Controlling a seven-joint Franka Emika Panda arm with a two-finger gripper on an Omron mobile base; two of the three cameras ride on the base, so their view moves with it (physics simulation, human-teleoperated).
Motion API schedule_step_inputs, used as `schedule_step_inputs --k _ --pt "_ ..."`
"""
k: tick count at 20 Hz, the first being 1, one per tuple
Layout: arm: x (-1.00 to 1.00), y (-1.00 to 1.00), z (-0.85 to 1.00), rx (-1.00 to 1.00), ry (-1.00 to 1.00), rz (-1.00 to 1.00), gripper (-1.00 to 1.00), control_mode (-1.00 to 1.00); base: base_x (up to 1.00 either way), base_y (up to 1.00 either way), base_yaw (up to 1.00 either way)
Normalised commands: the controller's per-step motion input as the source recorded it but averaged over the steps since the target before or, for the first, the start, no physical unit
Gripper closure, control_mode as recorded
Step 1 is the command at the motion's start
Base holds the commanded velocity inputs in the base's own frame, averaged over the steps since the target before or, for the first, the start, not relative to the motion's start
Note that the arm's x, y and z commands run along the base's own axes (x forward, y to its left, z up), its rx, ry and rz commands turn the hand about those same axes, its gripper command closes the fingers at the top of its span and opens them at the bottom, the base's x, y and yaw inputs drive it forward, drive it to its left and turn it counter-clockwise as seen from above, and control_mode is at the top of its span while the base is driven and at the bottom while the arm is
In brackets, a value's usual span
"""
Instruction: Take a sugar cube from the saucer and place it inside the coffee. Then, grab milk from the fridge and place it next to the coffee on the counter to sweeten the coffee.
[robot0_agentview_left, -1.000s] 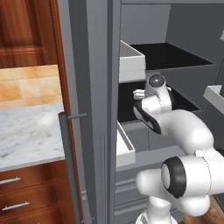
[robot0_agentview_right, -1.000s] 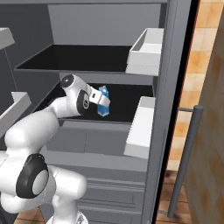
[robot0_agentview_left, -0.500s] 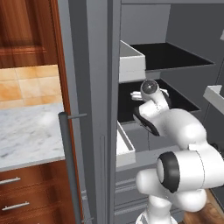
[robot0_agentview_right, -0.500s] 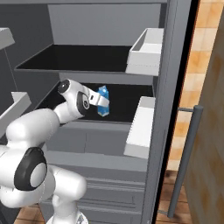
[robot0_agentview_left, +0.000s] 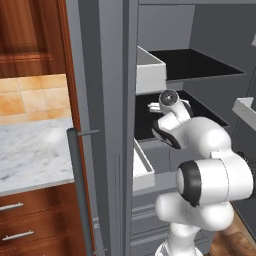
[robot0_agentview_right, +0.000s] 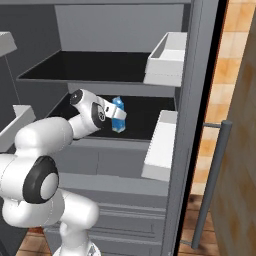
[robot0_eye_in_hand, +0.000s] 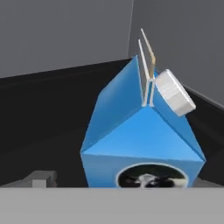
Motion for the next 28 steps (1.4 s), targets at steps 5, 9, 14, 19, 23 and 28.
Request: schedule_step_inputs --k 5,9,14,19,23,28 --pt "0.14 -0.06 0.0 0.0 0.0 0.0 -1.0 -1.0 0.0 0.0 0.0" --pt "0.0 0.0 0.0 0.0 0.0 0.0 1.0 -1.0 0.0 0.0 0.0" --pt "0.0 0.0 0.0 0.0 0.0 0.0 1.0 -1.0 0.0 0.0 0.0" --pt "-0.51 0.0 0.0 0.0 -0.02 0.0 1.0 -1.0 0.0 0.0 0.0" --pt "-0.99 0.0 0.27 0.0 -0.08 -0.04 1.0 -1.0 0.0 0.0 0.0" --pt "-1.0 0.0 0.63 0.0 -0.1 -0.04 1.0 -1.0 0.0 0.0 0.0"
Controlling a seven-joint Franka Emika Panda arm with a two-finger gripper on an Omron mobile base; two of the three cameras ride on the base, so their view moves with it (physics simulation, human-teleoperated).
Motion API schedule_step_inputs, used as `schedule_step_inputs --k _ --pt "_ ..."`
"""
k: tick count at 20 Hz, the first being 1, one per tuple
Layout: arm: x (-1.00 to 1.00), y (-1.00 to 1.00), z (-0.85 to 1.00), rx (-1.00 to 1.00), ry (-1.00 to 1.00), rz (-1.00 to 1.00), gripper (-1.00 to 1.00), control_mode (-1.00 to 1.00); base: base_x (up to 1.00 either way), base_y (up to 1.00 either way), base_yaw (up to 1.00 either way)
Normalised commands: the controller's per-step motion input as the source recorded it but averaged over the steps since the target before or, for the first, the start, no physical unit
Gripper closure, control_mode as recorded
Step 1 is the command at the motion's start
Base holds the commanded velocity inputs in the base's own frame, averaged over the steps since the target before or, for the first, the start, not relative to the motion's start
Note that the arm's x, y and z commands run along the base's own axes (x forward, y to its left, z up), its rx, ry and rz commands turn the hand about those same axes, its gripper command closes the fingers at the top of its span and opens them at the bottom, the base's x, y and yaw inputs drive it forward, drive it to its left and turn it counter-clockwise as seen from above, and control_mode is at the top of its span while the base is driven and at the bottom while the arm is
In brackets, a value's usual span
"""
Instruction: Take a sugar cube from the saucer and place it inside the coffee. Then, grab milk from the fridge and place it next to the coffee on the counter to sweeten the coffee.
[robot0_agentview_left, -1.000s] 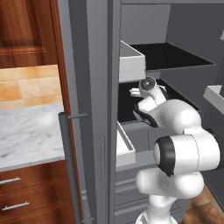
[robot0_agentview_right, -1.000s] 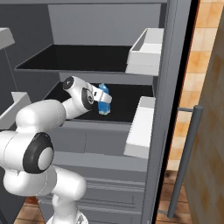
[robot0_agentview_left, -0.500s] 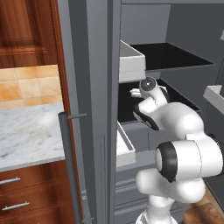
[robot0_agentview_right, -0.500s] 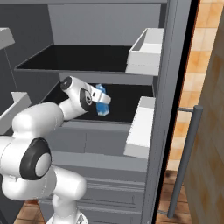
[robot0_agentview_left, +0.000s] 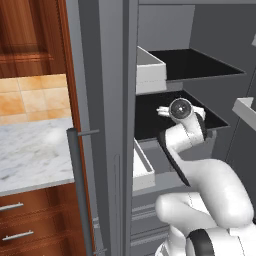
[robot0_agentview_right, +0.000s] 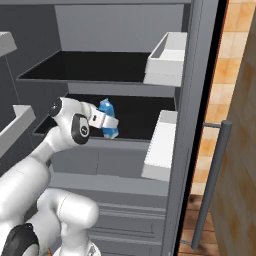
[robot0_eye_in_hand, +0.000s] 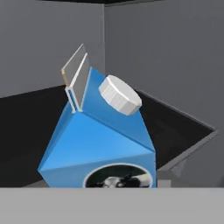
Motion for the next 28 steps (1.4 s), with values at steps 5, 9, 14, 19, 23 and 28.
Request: schedule_step_inputs --k 5,9,14,19,23,28 --pt "-1.0 -0.01 0.79 0.08 -0.01 0.0 1.0 -1.0 0.0 0.0 0.0" --pt "-1.0 -0.01 0.62 0.13 0.0 0.13 1.0 -1.0 0.0 0.0 0.0" --pt "-0.91 0.01 0.45 0.04 -0.03 0.2 1.0 -1.0 0.0 0.0 0.0" --pt "-0.56 0.03 0.1 0.0 -0.11 0.04 1.0 -1.0 0.0 0.0 0.0" --pt "-0.46 0.0 0.0 0.02 -0.02 0.04 1.0 1.0 -0.5 0.0 0.1" --pt "0.0 0.0 0.0 0.0 0.0 0.0 1.0 1.0 -1.0 0.0 0.41"
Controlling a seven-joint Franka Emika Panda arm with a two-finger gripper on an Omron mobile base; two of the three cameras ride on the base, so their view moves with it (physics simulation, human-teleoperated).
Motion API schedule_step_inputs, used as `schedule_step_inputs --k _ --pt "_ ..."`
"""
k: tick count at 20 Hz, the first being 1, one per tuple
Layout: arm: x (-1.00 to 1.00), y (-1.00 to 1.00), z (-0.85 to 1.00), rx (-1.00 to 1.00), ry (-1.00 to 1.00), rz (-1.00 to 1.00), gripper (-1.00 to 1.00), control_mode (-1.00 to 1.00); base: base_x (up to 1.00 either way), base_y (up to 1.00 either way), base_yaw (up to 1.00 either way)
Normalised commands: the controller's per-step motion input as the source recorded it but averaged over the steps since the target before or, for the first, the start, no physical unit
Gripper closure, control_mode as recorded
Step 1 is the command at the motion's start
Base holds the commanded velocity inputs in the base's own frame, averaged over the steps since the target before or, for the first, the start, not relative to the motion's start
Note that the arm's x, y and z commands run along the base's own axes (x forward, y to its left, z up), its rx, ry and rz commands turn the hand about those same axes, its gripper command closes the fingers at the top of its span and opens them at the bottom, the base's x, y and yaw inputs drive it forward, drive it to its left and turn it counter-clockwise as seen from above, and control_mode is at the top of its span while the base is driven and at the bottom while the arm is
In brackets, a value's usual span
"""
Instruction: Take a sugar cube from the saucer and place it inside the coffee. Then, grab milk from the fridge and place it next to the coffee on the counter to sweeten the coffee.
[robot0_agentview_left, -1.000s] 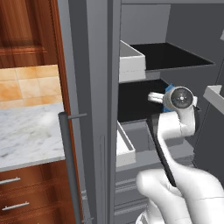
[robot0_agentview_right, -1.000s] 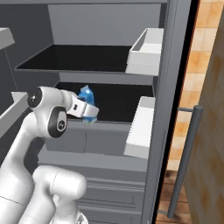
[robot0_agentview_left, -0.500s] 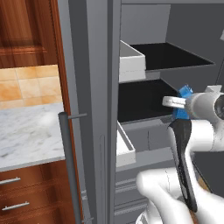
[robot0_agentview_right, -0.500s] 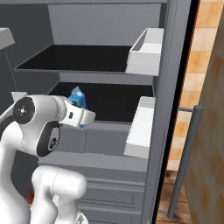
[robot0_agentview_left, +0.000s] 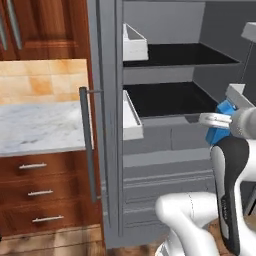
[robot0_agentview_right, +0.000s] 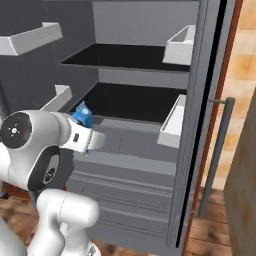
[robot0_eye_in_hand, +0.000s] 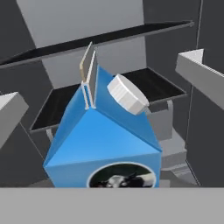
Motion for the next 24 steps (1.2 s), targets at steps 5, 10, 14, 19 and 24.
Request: schedule_step_inputs --k 5,10,14,19,24 --pt "0.0 0.0 0.0 0.0 0.0 0.0 1.0 1.0 -0.95 0.0 0.73" --pt "0.0 0.0 0.0 0.0 0.0 0.0 1.0 1.0 -0.4 0.04 0.99" --pt "0.0 0.0 0.0 0.0 0.0 0.0 1.0 1.0 -0.22 0.14 1.0" --pt "0.0 0.0 0.0 0.0 0.0 0.0 1.0 1.0 -0.15 0.2 1.0" --pt "0.0 0.0 0.0 0.0 0.0 0.0 1.0 1.0 0.43 0.0 0.9"
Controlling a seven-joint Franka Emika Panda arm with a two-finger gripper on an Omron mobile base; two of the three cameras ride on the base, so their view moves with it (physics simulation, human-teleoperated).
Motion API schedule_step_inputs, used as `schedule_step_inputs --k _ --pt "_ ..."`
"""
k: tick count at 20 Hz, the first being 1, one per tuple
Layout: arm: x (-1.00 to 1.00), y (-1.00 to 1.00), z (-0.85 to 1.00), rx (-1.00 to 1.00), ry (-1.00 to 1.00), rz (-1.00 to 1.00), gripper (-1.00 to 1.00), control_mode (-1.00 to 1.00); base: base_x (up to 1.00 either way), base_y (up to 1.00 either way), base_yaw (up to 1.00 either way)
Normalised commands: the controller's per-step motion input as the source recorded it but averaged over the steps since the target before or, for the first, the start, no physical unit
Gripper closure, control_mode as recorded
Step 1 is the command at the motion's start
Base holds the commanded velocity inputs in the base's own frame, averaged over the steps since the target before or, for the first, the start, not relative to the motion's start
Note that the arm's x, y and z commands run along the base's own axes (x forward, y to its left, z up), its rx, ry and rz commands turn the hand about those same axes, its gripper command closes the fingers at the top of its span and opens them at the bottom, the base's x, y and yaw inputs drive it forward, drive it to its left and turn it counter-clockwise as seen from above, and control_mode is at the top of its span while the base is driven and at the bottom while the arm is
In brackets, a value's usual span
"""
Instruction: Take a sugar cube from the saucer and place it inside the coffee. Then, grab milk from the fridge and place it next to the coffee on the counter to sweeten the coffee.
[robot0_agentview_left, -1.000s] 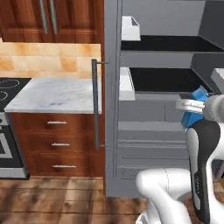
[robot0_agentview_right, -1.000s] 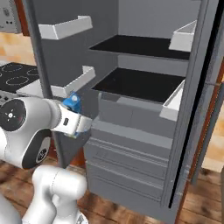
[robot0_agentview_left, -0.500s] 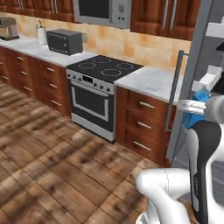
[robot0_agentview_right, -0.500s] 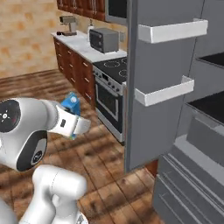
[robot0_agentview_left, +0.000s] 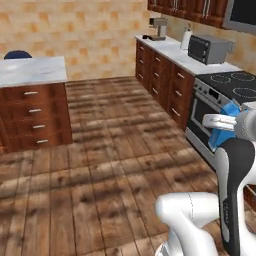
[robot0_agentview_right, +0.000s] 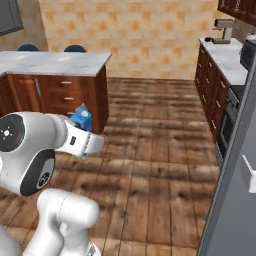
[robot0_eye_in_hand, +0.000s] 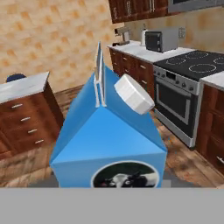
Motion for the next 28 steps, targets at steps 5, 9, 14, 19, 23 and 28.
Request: schedule_step_inputs --k 5,9,14,19,23,28 --pt "0.0 0.0 0.0 0.0 0.0 0.0 1.0 1.0 1.0 -0.16 0.66" --pt "0.0 0.0 0.0 0.0 0.0 0.0 1.0 1.0 1.0 -0.55 0.39" --pt "0.0 0.0 0.0 0.0 0.0 0.0 1.0 1.0 1.0 -0.94 0.05" --pt "0.0 0.0 0.0 0.0 0.0 0.0 1.0 1.0 1.0 -0.95 -0.11" --pt "0.0 0.0 0.0 0.0 0.0 0.0 1.0 1.0 1.0 -0.54 -0.09" --pt "0.0 0.0 0.0 0.0 0.0 0.0 1.0 1.0 1.0 -0.36 -0.07"
